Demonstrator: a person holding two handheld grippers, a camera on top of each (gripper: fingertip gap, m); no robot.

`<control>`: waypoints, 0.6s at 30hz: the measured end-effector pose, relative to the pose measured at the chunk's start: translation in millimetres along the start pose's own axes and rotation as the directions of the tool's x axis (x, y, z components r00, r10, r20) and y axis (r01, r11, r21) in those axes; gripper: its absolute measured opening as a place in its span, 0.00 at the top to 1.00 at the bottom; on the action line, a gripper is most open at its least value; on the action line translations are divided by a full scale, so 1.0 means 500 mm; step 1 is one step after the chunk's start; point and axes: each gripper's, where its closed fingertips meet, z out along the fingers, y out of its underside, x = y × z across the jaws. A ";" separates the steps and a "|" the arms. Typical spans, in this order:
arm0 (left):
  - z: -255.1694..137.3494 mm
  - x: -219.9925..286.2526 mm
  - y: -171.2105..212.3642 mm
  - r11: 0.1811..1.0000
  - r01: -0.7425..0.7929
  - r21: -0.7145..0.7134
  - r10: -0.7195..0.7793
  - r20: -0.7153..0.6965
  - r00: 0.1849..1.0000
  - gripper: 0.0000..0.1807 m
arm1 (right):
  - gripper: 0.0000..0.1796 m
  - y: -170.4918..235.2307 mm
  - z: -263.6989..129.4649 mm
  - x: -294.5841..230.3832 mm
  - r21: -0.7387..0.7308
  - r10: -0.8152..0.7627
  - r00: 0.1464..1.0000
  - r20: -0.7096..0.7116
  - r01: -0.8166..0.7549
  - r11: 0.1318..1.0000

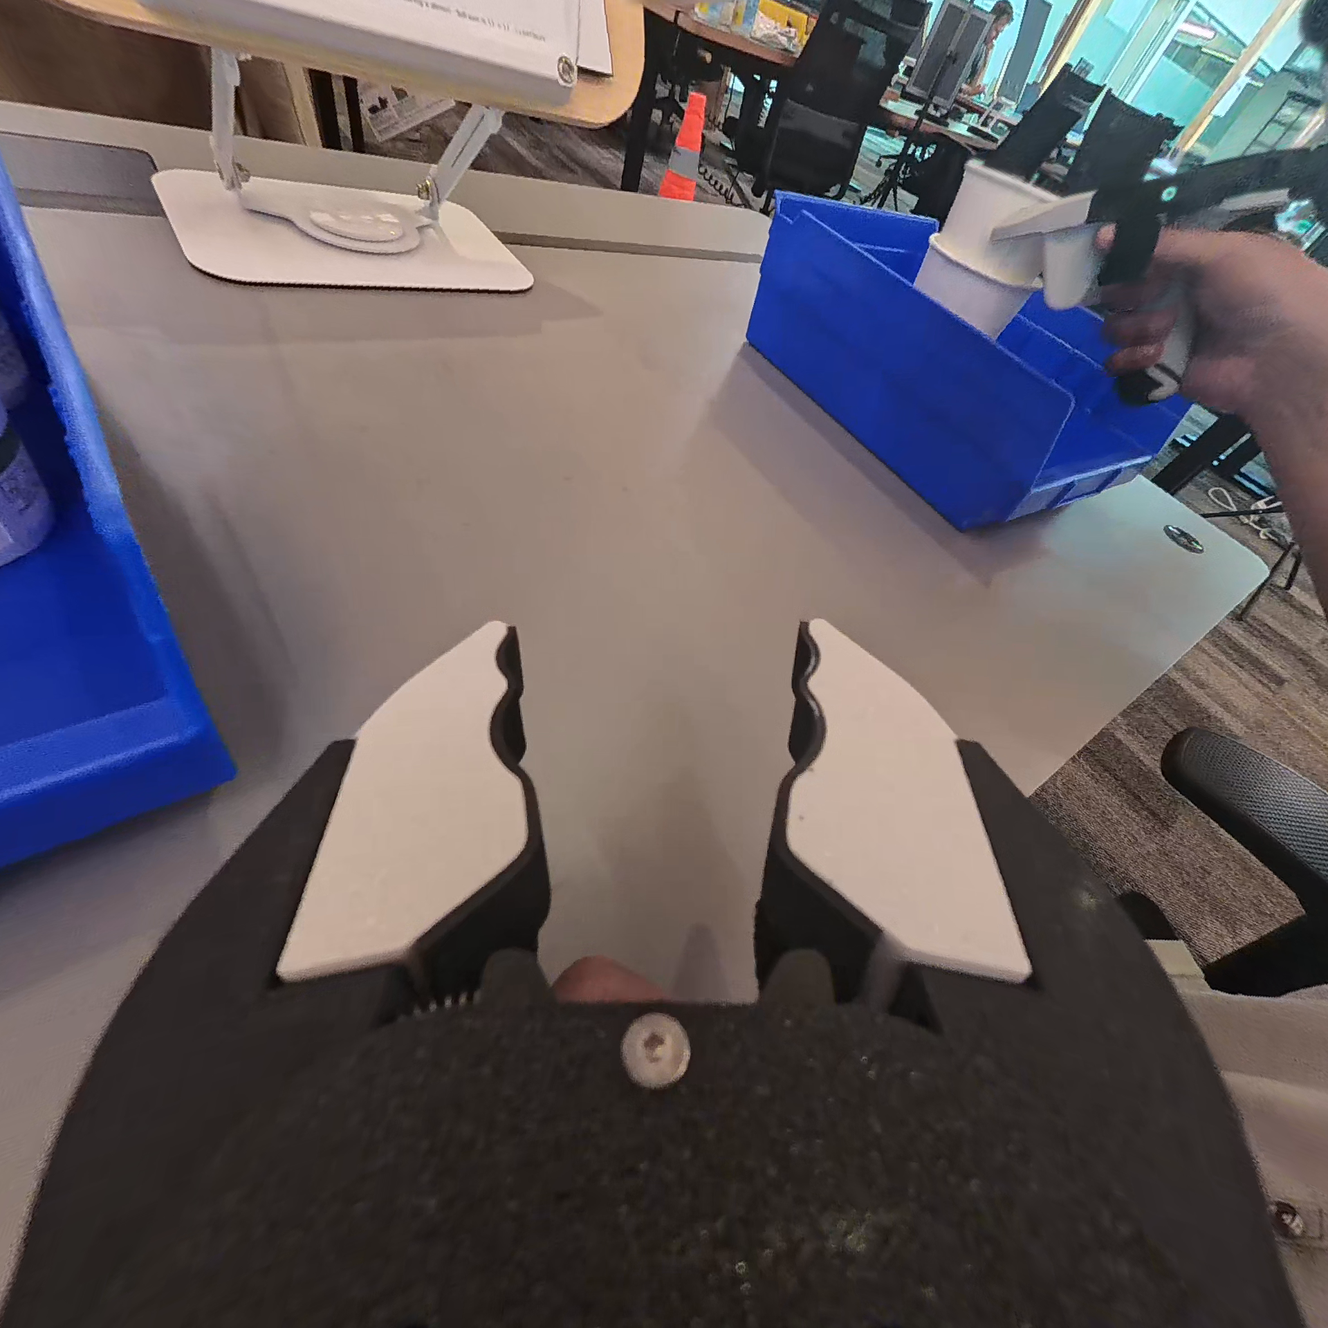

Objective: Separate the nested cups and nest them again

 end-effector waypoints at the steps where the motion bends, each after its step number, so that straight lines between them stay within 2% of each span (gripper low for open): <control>1: 0.001 0.001 0.002 1.000 -0.002 -0.005 0.002 -0.005 1.000 0.60 | 0.52 0.007 0.000 -0.002 -0.010 -0.010 1.000 0.006 0.010 1.000; 6: 0.004 -0.002 0.010 1.000 0.006 -0.027 -0.007 -0.009 1.000 0.59 | 0.49 0.029 -0.010 -0.007 -0.064 -0.090 0.996 0.022 0.091 0.994; 10: -0.046 -0.066 -0.023 1.000 -0.028 0.006 0.027 0.151 0.988 0.58 | 0.49 0.040 -0.070 -0.024 -0.046 -0.168 0.985 -0.032 0.166 0.985; 12: -0.094 -0.127 -0.051 0.998 -0.047 0.033 0.036 0.266 0.963 0.58 | 0.51 0.040 -0.119 -0.084 0.046 -0.166 0.986 0.000 0.166 0.985; 15: -0.159 -0.234 -0.092 0.997 -0.050 0.057 0.023 0.399 0.916 0.58 | 0.53 0.074 -0.176 -0.231 0.155 -0.147 0.976 0.160 0.122 0.980; 18: -0.155 -0.330 -0.109 0.998 -0.067 -0.008 0.064 0.438 0.897 0.56 | 0.55 0.132 -0.198 -0.382 0.154 -0.093 0.933 0.349 0.040 0.987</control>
